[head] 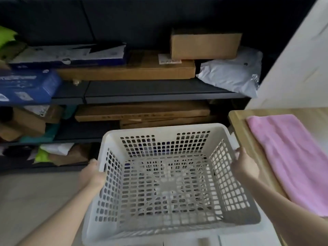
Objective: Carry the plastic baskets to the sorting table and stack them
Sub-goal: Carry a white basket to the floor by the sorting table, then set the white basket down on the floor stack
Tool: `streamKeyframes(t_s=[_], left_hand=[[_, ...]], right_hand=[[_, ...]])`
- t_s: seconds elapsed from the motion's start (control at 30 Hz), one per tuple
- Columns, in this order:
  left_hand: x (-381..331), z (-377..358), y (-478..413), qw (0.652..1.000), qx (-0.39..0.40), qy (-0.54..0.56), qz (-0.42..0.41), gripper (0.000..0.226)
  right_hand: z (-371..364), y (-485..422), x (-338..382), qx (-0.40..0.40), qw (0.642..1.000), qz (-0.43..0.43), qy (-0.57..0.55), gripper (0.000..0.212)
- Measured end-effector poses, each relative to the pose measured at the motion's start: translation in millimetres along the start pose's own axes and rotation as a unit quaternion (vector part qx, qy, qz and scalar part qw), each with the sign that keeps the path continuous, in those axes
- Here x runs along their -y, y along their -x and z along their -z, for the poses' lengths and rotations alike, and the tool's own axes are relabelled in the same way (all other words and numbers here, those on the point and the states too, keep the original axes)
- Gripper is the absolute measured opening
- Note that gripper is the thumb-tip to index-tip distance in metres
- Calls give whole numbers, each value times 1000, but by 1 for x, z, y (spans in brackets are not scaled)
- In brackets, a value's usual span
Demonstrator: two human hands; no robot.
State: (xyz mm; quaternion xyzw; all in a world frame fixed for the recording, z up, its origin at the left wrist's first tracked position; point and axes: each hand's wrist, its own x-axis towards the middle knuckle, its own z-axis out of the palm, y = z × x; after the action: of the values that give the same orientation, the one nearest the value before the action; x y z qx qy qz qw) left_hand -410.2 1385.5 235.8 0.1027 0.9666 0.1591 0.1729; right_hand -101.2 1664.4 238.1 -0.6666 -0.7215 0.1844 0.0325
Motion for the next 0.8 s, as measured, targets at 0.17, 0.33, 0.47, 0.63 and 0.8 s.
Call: streamKeyframes(t_s=[0.17, 0.33, 0.47, 0.63, 0.8], left_hand=[[1, -77, -38, 999, -7, 32, 0, 18], [-1, -133, -66, 1000, 5, 12, -2, 15], [-5, -162, -83, 1000, -1, 4, -10, 12], [-6, -181, -98, 999, -4, -31, 4, 16], [-7, -177, -99, 999, 5, -46, -3, 17]], right_hand=[[-66, -39, -22, 3, 1000, -21, 17, 28], [-118, -68, -41, -8, 999, -33, 36, 27], [-147, -84, -49, 3, 998, -25, 52, 27], [-167, -101, -47, -10, 997, -24, 71, 30], [-165, -110, -41, -18, 998, -19, 62, 32]])
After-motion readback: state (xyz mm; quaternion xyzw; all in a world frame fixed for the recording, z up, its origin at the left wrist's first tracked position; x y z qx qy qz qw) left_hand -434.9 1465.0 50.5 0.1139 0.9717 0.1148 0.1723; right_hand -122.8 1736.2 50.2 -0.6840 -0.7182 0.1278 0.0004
